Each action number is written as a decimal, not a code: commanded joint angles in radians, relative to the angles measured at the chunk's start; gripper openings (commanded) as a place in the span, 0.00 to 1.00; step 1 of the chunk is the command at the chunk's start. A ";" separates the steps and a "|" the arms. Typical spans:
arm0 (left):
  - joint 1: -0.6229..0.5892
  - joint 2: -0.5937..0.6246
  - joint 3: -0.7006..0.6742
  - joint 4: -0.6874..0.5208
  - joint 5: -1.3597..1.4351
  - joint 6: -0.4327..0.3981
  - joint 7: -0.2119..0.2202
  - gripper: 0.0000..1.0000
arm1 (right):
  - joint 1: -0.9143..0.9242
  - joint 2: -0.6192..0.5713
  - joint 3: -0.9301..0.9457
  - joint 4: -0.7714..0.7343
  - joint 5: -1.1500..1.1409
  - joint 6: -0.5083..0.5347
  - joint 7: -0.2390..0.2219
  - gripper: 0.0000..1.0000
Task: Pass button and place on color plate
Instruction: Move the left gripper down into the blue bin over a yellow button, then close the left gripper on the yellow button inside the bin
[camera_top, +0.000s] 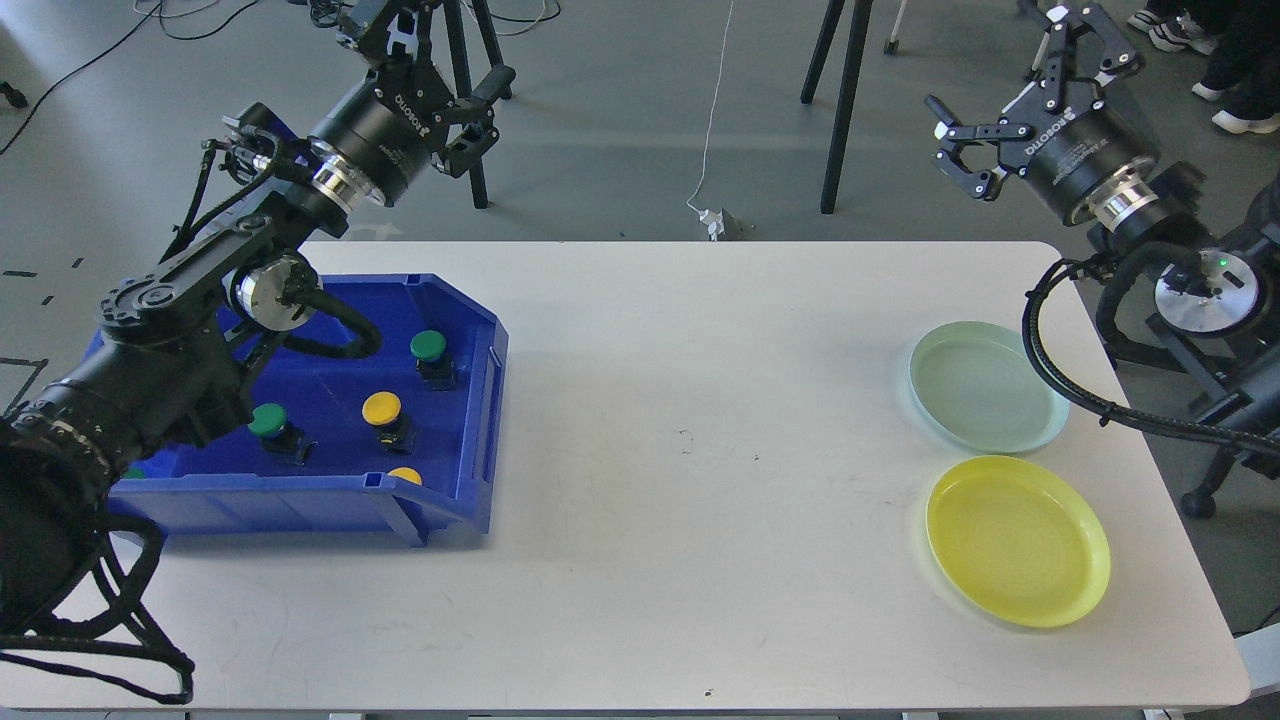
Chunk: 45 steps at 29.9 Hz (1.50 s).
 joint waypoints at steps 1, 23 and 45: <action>0.007 0.022 0.007 -0.013 0.003 0.000 0.000 1.00 | 0.005 0.016 0.002 -0.001 -0.001 0.000 -0.003 1.00; -0.136 0.482 0.164 -0.563 0.067 0.145 0.000 0.98 | -0.097 -0.112 0.063 0.000 0.013 0.000 0.012 1.00; -0.740 0.240 1.728 -0.530 0.713 0.527 0.000 0.96 | -0.211 -0.185 0.122 -0.006 0.019 0.000 0.017 1.00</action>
